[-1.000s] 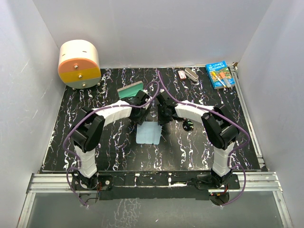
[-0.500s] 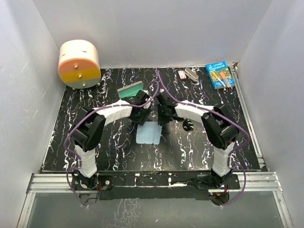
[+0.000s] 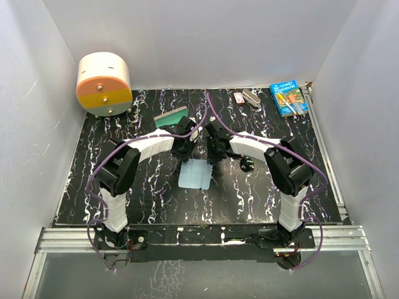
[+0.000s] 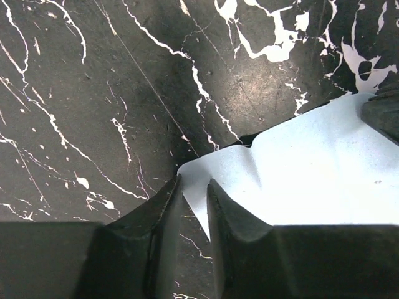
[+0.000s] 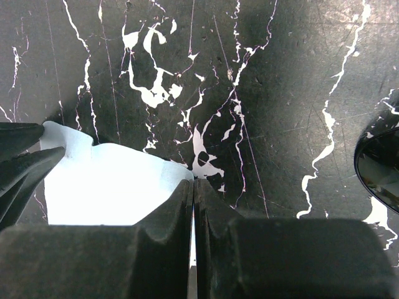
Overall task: Organize the sunglasses
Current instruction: Fold the glasses cleaning cloth at the center of the board.
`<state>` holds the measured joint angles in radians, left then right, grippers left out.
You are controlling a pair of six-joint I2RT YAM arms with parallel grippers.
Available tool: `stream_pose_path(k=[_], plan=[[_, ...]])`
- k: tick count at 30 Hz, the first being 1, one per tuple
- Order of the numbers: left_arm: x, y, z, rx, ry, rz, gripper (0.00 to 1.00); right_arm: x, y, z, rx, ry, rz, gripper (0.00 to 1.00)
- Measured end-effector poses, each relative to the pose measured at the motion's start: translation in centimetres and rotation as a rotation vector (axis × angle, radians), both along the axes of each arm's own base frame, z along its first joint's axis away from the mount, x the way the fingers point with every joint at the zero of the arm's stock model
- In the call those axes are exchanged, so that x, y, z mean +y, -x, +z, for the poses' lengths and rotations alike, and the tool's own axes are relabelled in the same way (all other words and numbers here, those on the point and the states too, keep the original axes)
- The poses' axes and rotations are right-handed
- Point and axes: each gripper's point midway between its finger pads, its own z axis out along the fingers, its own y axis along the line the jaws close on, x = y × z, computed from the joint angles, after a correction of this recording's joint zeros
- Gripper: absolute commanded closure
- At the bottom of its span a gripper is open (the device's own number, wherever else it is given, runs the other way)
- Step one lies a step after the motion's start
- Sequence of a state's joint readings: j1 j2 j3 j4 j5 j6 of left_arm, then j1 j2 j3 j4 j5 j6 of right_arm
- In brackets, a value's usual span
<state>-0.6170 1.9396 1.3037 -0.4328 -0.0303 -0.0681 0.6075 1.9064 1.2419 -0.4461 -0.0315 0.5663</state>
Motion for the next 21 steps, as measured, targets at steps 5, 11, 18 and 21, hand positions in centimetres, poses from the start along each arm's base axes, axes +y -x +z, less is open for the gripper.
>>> stream_pose_path(k=[5, 11, 18, 21], plan=[[-0.54, 0.34, -0.13, 0.021, 0.028, -0.006, 1.0, 0.0, 0.0, 0.0, 0.0, 0.0, 0.001, 0.92], [-0.79, 0.49, -0.25, 0.036, 0.043, -0.012, 1.0, -0.01, 0.0, 0.0, -0.001, 0.001, 0.003, 0.92], [-0.55, 0.19, 0.06, 0.036, 0.028, -0.012, 1.0, -0.02, -0.04, 0.04, -0.005, 0.004, 0.011, 0.92], [-0.34, -0.14, 0.2, 0.016, 0.009, -0.018, 1.0, -0.05, -0.17, 0.14, -0.011, 0.008, 0.015, 0.92]])
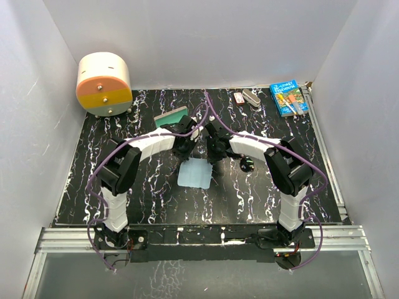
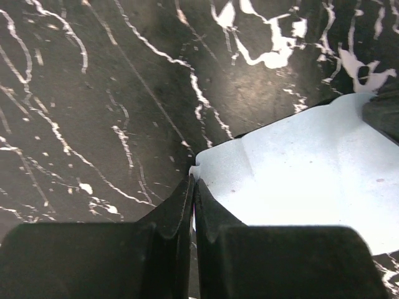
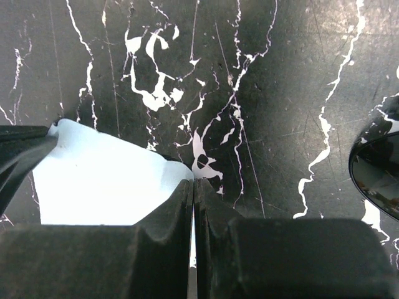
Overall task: Organize the sunglasses
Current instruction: Fold the glasses cleaning cloth at the center of the board.
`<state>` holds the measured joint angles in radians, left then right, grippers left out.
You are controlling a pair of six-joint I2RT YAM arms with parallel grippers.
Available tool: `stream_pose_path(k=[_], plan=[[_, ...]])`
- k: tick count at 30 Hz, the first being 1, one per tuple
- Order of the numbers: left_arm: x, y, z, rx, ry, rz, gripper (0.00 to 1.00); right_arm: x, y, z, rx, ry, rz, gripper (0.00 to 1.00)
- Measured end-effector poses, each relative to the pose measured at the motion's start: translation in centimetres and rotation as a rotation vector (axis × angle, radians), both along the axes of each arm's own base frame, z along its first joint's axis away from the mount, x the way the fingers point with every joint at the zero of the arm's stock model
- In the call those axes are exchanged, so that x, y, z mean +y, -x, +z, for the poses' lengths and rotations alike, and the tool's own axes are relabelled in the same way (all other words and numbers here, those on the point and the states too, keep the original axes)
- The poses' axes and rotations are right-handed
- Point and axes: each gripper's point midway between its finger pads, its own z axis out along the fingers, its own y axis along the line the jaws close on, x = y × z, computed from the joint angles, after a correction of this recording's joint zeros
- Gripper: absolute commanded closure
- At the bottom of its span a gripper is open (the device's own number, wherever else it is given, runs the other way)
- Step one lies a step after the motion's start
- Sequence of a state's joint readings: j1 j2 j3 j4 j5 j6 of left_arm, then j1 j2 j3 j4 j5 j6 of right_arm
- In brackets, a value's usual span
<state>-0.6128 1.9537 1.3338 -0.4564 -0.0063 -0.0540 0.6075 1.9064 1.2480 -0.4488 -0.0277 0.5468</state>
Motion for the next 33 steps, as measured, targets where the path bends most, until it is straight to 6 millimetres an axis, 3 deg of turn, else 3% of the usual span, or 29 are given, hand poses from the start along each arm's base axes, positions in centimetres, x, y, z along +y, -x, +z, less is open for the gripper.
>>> stream_pose_path(k=[14, 27, 33], plan=[[2.7, -2.6, 0.7, -0.076, -0.074, 0.022, 1.0, 1.8, -2.6, 3.2, -0.097, -0.047, 0.052, 0.92], [1.8, -4.8, 6.2, -0.229, 0.01, 0.0, 1.0, 2.4, -3.3, 3.7, -0.145, -0.064, 0.094, 0.92], [1.6, -4.6, 7.0, -0.257, 0.034, -0.03, 1.0, 2.9, -3.4, 4.0, -0.165, -0.091, 0.119, 0.92]])
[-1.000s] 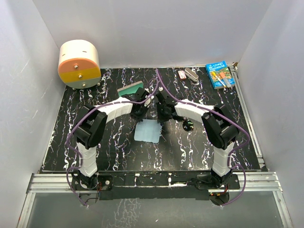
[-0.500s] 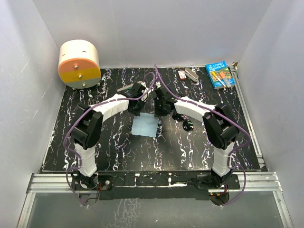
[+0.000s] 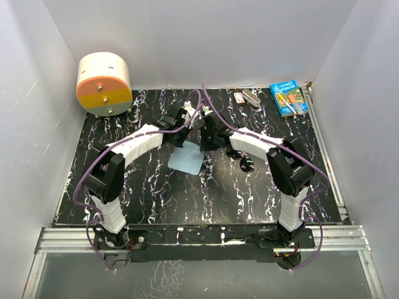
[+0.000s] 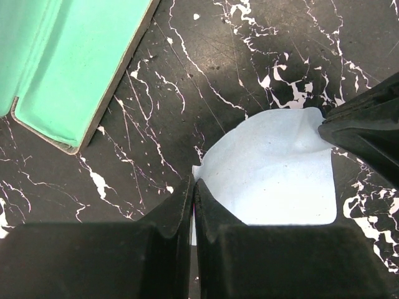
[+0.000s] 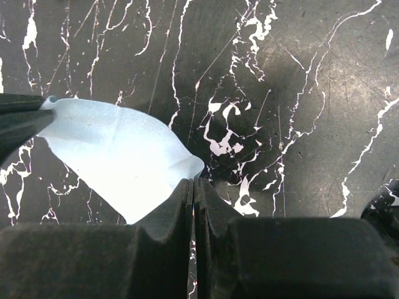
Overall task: Organize the sunglasses
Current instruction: Fold the glasses cleaning cloth at the center of the board.
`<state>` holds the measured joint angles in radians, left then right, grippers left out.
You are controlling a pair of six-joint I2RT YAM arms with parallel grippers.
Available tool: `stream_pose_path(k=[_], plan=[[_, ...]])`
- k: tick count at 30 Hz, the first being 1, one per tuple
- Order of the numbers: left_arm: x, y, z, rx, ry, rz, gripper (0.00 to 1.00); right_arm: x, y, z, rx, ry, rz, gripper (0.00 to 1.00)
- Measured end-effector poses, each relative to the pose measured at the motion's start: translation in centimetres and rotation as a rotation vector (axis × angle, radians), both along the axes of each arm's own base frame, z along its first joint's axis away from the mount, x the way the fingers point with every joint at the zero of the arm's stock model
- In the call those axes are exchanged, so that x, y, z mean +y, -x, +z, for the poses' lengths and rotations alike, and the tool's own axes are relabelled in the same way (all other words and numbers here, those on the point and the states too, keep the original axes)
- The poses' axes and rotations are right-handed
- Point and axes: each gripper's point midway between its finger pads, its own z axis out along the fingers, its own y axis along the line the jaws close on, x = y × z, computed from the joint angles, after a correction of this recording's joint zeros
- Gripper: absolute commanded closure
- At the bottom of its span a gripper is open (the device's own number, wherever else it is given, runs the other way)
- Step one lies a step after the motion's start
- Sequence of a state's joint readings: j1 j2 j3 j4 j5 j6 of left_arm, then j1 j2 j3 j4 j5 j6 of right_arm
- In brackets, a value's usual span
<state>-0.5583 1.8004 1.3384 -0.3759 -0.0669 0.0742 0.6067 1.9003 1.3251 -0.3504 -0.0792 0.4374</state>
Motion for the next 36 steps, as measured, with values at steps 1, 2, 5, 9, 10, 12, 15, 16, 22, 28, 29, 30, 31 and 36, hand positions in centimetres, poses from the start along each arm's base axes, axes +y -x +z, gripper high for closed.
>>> stream_pose_path(k=[1, 2, 5, 9, 10, 12, 15, 16, 22, 28, 29, 30, 31, 36], plan=[[0.0, 0.0, -0.1, -0.002, -0.001, -0.005, 1.0, 0.0, 0.0, 0.0, -0.002, -0.003, 0.005, 0.92], [0.0, 0.0, -0.3, -0.002, -0.004, -0.009, 1.0, 0.1, 0.0, 0.1, -0.007, -0.006, 0.009, 0.92], [0.3, 0.4, -0.9, 0.007, -0.017, -0.021, 1.0, 0.2, 0.0, 0.2, -0.017, -0.011, 0.022, 0.92], [0.7, 0.5, -1.4, 0.007, -0.03, -0.031, 1.0, 0.5, -0.2, 0.3, -0.028, -0.019, 0.034, 0.92], [0.8, 0.4, -1.4, 0.005, -0.032, -0.032, 1.0, 0.5, -0.2, 0.4, -0.032, -0.02, 0.037, 0.92], [1.1, 0.0, -1.4, -0.003, -0.033, -0.03, 1.0, 0.5, -0.2, 0.4, -0.039, -0.021, 0.045, 0.92], [1.7, -0.4, -1.3, -0.01, -0.034, -0.02, 1.0, 0.4, 0.1, 0.6, -0.044, -0.024, 0.052, 0.92], [1.8, -0.5, -1.3, -0.012, -0.034, -0.019, 1.0, 0.4, 0.2, 0.7, -0.047, -0.028, 0.056, 0.92], [2.1, -1.0, -1.3, -0.031, -0.039, -0.023, 1.0, 0.8, 1.1, 1.4, -0.06, -0.052, 0.09, 0.92], [2.2, -1.0, -1.8, -0.039, -0.048, -0.04, 1.0, 1.2, 1.4, 1.5, -0.07, -0.055, 0.116, 0.92], [2.2, -0.9, -2.0, -0.038, -0.051, -0.043, 1.0, 1.3, 1.5, 1.5, -0.071, -0.055, 0.119, 0.92], [2.3, -0.8, -2.2, -0.035, -0.053, -0.045, 1.0, 1.4, 1.5, 1.5, -0.071, -0.055, 0.123, 0.92], [2.4, -0.7, -2.3, -0.033, -0.056, -0.048, 1.0, 1.5, 1.6, 1.5, -0.072, -0.055, 0.127, 0.92], [2.6, -0.3, -2.8, -0.037, -0.064, -0.066, 1.0, 1.8, 1.9, 1.5, -0.076, -0.049, 0.139, 0.92]])
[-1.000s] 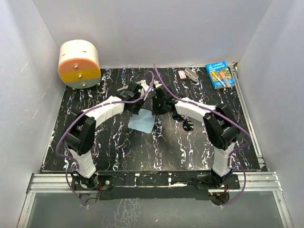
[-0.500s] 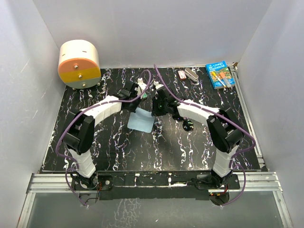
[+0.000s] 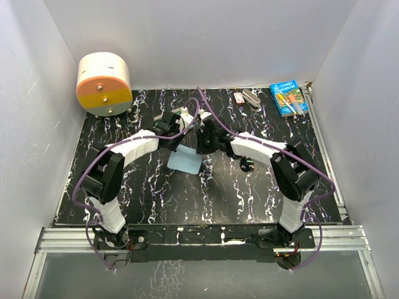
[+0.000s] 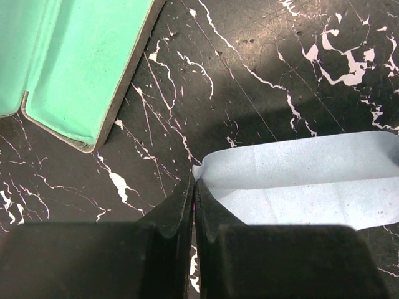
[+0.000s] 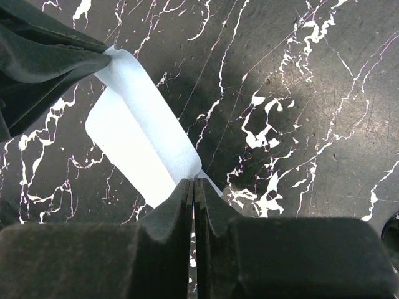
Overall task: Organize the sunglasses
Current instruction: Fold the glasses cleaning cloth at the center of the board.
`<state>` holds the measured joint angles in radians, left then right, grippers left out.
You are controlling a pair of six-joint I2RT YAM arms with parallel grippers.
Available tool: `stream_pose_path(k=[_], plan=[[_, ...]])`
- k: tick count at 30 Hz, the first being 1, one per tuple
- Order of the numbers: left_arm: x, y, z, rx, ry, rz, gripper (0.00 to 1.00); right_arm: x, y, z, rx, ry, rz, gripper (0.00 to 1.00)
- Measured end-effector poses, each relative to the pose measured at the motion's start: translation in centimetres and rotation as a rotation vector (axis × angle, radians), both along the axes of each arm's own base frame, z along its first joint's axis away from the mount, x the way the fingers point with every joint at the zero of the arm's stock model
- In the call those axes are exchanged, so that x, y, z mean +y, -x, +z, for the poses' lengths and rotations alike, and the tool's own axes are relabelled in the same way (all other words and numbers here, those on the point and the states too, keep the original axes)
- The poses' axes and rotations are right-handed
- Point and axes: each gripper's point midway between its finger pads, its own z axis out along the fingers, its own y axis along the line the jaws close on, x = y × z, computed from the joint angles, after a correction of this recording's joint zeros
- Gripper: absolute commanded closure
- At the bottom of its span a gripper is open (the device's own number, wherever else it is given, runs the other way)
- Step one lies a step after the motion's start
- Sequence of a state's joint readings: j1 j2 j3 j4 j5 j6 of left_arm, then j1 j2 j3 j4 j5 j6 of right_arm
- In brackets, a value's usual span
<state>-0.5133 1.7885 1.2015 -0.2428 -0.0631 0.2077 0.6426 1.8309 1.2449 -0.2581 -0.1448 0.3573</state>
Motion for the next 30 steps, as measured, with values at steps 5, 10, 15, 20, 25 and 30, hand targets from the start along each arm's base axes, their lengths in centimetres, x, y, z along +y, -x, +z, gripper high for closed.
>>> stream_pose_path(k=[5, 10, 15, 20, 25, 30], plan=[[0.2, 0.2, 0.1, -0.019, 0.001, -0.014, 1.0, -0.1, 0.4, -0.6, 0.001, 0.014, 0.008, 0.92], [0.1, 0.6, -0.1, -0.013, 0.009, -0.023, 1.0, -0.4, 1.3, -1.7, 0.02, 0.036, 0.013, 0.92], [0.0, 0.8, 0.0, -0.008, 0.021, -0.031, 1.0, -0.4, 1.9, -2.2, 0.025, 0.043, 0.019, 0.92], [0.0, 0.9, 0.6, -0.021, 0.029, -0.032, 1.0, 0.0, 2.3, -2.1, 0.018, 0.039, 0.033, 0.92], [0.1, 1.2, 1.0, -0.028, 0.032, -0.036, 1.0, 0.7, 2.9, -2.1, 0.012, 0.041, 0.049, 0.92], [0.3, 1.7, 0.4, -0.013, 0.026, -0.041, 1.0, 1.0, 3.2, -2.1, 0.007, 0.049, 0.053, 0.92]])
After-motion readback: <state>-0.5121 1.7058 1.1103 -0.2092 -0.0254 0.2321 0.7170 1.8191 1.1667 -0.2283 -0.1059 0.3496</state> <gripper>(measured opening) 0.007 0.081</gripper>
